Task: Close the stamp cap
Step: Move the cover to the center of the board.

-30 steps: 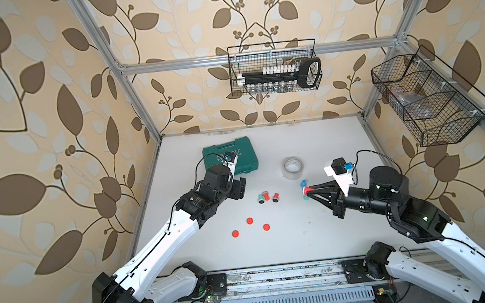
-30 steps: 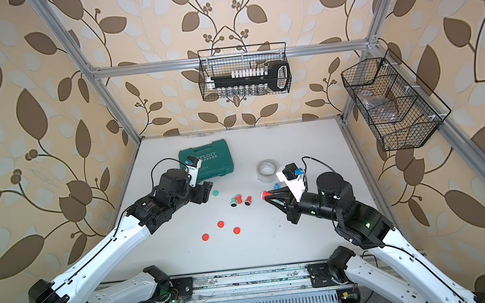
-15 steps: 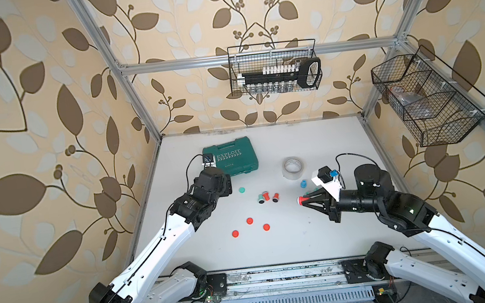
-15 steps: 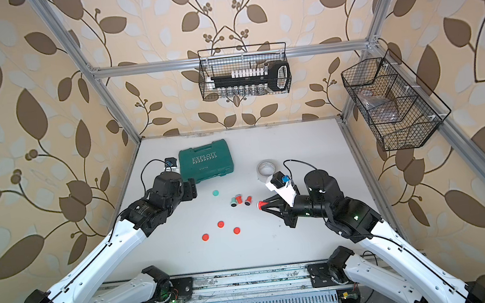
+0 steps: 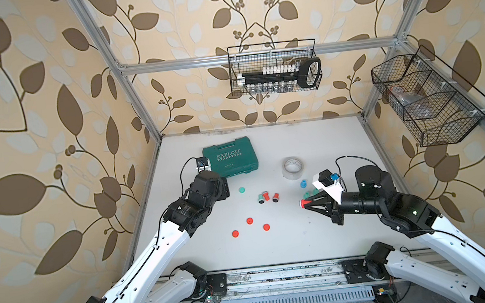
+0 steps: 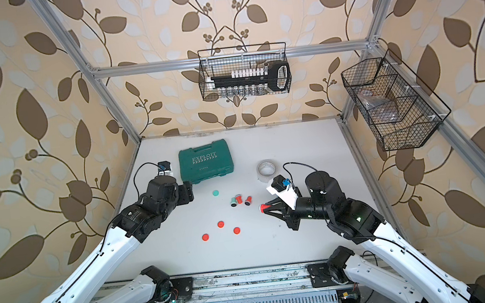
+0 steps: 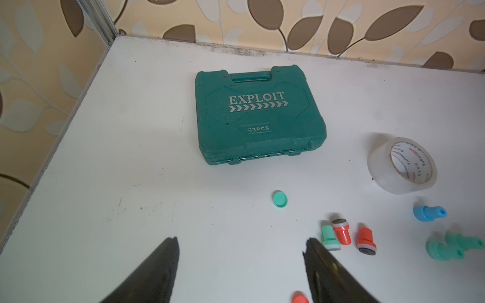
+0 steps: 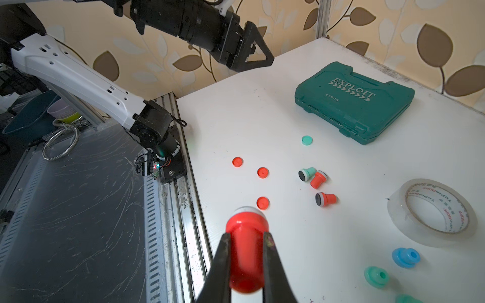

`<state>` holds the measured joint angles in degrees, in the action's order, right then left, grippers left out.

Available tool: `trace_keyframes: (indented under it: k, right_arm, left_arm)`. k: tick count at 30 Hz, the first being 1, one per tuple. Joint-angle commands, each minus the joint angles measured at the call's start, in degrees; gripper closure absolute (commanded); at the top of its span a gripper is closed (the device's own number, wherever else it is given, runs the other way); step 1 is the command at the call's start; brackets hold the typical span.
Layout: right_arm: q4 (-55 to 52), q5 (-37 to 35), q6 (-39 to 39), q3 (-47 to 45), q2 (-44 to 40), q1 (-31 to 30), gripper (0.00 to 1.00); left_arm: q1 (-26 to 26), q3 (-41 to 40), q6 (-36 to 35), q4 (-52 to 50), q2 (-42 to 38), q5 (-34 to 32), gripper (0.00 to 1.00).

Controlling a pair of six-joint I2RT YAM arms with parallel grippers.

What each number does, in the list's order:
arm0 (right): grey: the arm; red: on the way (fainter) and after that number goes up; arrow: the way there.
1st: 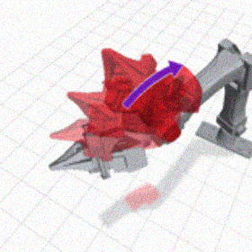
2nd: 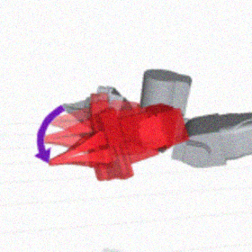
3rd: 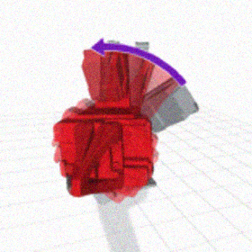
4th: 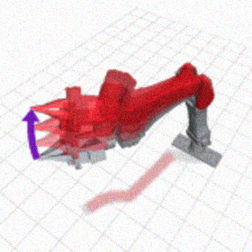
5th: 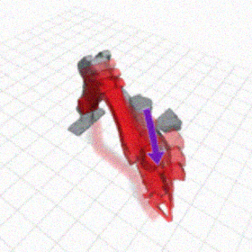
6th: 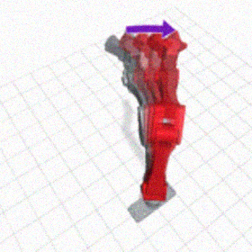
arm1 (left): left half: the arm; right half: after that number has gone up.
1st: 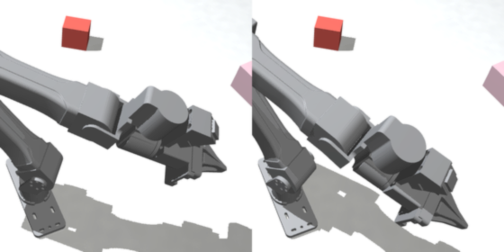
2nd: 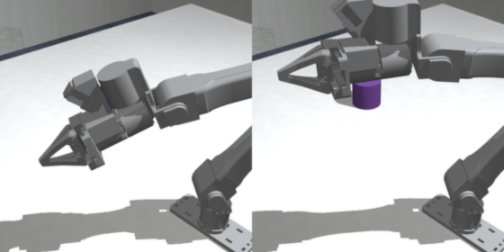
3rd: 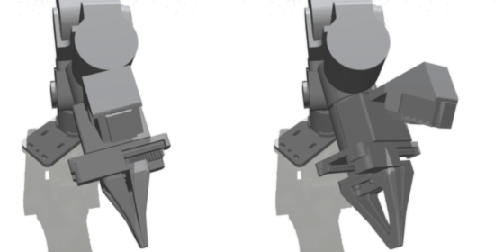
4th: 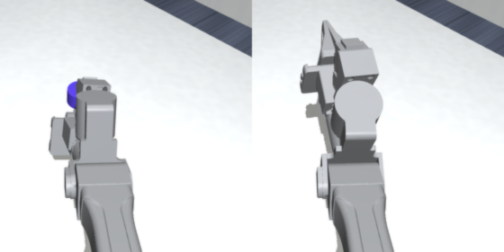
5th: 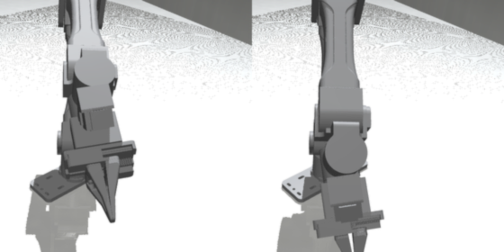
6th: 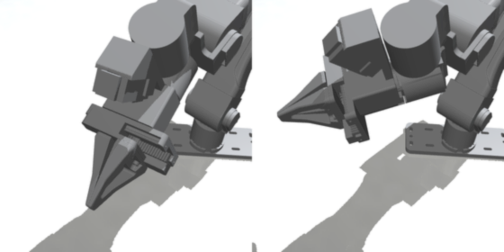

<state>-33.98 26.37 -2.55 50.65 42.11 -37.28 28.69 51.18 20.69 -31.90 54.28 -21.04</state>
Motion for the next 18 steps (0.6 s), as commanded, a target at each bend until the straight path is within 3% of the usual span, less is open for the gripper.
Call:
trace_keyframes:
  k: [1, 9, 13, 18]
  right_arm:
    - [-0.9, -1.0, 2.5, 1.7, 0.7, -0.2, 1.00]
    - [-2.4, -7.1, 5.0, 2.9, 3.7, -0.2, 1.00]
    - [-2.5, -7.4, 9.2, 3.1, 8.3, -0.2, 1.00]
    - [-3.6, -6.7, 13.1, 3.1, 13.8, -0.3, 1.00]
  left_arm:
    - [-0.7, 1.7, 0.6, -4.0, -1.7, 3.5, 0.22]
    - [-0.7, 5.8, 3.4, -13.6, -1.1, 7.8, 0.23]
    - [-0.7, 5.5, 3.8, -13.9, 0.9, 10.1, 0.23]
    - [-0.7, 5.4, 3.7, -12.3, 6.3, 18.2, 0.24]
